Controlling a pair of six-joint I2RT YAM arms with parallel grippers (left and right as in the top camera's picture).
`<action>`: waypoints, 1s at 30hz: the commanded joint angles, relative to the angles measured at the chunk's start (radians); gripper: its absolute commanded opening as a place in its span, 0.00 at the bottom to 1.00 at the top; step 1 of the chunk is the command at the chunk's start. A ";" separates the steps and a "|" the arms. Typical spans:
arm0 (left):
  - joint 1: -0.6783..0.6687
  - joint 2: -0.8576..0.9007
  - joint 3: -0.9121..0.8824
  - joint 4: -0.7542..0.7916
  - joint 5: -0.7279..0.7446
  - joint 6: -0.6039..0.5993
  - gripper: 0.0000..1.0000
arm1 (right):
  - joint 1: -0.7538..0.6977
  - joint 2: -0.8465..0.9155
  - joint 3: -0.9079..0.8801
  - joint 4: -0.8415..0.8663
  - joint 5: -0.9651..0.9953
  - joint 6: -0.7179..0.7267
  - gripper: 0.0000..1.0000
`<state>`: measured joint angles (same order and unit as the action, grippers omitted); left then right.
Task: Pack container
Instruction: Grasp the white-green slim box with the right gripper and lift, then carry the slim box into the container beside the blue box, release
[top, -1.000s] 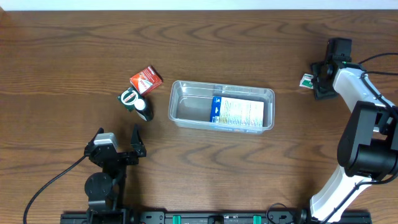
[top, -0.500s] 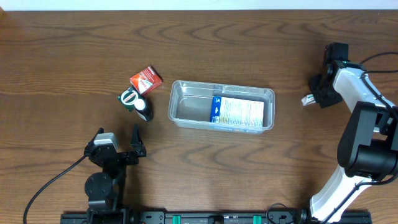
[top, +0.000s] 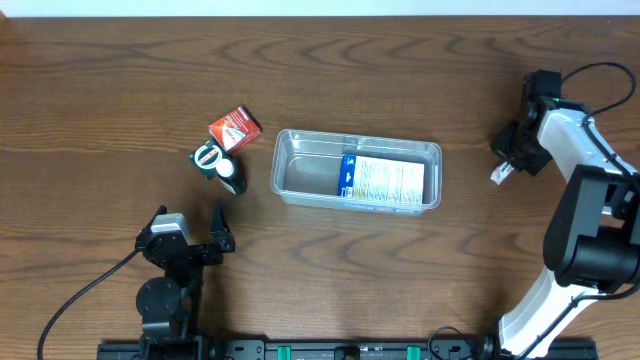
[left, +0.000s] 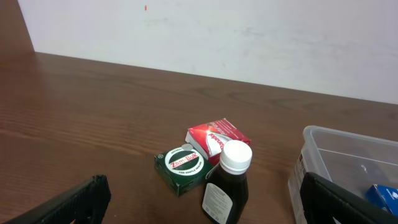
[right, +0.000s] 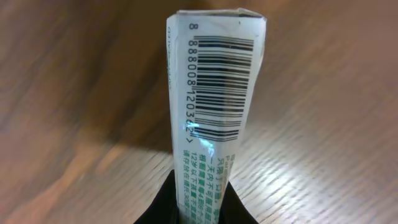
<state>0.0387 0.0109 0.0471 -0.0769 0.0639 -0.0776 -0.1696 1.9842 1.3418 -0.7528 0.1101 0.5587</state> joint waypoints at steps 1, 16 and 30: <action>0.005 -0.005 -0.032 -0.011 -0.001 0.006 0.98 | 0.002 -0.069 0.024 -0.006 -0.203 -0.249 0.04; 0.005 -0.005 -0.032 -0.011 -0.002 0.006 0.98 | 0.258 -0.480 0.055 -0.055 -0.472 -0.859 0.01; 0.005 -0.005 -0.032 -0.011 -0.002 0.006 0.98 | 0.531 -0.427 0.053 -0.182 -0.335 -1.293 0.01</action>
<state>0.0387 0.0109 0.0471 -0.0765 0.0643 -0.0776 0.3515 1.5272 1.3884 -0.9119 -0.2466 -0.5713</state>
